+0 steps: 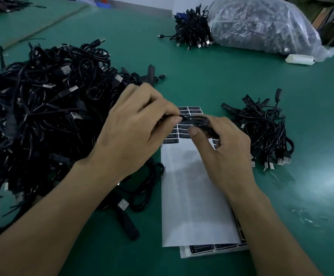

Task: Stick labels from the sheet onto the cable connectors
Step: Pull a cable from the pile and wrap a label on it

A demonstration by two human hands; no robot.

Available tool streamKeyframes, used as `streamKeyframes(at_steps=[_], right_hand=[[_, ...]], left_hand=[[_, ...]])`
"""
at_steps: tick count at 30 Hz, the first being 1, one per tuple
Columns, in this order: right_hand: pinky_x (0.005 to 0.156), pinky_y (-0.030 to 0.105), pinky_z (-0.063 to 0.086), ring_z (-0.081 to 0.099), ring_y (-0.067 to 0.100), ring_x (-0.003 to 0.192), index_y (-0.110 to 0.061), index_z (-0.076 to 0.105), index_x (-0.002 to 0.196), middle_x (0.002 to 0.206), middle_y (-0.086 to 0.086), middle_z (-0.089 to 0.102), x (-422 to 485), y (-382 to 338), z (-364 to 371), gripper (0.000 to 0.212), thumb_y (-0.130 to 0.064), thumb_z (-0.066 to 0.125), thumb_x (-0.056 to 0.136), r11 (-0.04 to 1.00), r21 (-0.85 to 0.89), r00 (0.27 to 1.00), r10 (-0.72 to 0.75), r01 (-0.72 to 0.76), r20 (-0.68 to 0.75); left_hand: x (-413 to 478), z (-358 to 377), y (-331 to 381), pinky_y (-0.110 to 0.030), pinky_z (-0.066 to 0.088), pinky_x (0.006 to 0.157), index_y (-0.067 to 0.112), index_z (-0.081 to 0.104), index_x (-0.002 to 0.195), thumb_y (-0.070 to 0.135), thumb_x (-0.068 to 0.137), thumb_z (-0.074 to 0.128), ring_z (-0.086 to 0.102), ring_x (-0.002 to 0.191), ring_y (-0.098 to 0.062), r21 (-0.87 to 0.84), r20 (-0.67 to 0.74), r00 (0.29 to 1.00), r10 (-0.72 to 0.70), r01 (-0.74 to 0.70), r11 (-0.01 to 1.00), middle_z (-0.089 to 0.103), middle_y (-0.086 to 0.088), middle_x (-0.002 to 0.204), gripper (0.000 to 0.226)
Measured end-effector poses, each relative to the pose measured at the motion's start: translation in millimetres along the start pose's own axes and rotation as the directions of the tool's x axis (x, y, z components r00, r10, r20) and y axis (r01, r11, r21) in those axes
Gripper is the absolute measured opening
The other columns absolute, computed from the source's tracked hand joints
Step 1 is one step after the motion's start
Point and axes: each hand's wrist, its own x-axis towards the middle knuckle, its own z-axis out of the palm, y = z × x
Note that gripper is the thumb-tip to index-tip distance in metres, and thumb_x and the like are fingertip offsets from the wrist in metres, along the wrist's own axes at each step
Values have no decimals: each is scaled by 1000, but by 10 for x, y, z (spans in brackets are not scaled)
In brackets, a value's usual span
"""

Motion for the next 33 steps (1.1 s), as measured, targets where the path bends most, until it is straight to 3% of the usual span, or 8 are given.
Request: streamKeyframes(at_steps=[6,9,13,16,19,23,27,33], right_hand=[[60,22,37,47,11,65,-9,65,84,68,-7,53,-6,-26,19,28,-28,54,101,988,100,983,-127,114,132],[62,20,36,46,12,66,-13,66,83,67,-8,51,-8,-49,19,19,-16,57,100,984,106,977,-160,145,145],[55,37,39,48,24,61,-10,54,70,59,1,51,-25,-44,27,32,-20,55,100,996,75,977,-60,46,203],[50,39,40,49,21,52,-11,57,74,58,4,57,-44,-38,34,29,-25,52,99,995,80,984,48,-62,173],[43,18,31,41,6,44,-11,56,78,65,1,61,-38,-35,22,26,-21,50,102,984,135,991,105,-115,80],[45,12,30,43,4,44,-18,54,81,67,1,60,-23,-20,11,22,-20,46,101,976,169,988,145,-135,-47],[53,11,36,47,4,48,-27,51,84,65,-1,58,-8,-29,-8,20,-22,42,101,976,201,988,107,-84,-111],[53,22,41,50,9,55,-9,61,92,68,-1,55,-11,-67,-18,22,-21,45,100,962,269,999,-39,44,-23]], left_hand=[[24,-23,11,-17,49,78,7,71,98,9,94,67,55,87,-12,-260,-128,973,-190,152,954,57,-5,100,6],[69,-66,11,-19,55,85,26,59,102,-1,87,70,54,102,-7,-407,-225,903,-366,254,877,43,-1,117,33],[118,-106,-19,-18,52,80,35,42,96,8,85,71,53,99,-29,-498,-325,776,-540,345,796,43,-31,116,41],[112,-98,-24,-14,44,78,33,36,95,9,82,72,47,91,-11,-450,-346,749,-566,397,800,43,-19,109,45],[115,-89,-22,-29,53,84,29,38,96,-3,80,72,52,87,-12,-541,-216,778,-591,408,735,46,-4,102,49],[104,-97,7,-58,56,80,24,44,96,2,84,71,57,83,-31,-637,-39,818,-574,422,645,48,-5,90,37],[87,-73,-10,-49,63,71,21,54,87,16,89,73,60,72,-18,-631,79,750,-656,547,550,56,3,76,19],[106,-49,2,-34,62,67,8,67,100,40,102,55,77,84,-24,-668,490,556,-671,734,120,77,-10,85,35]])
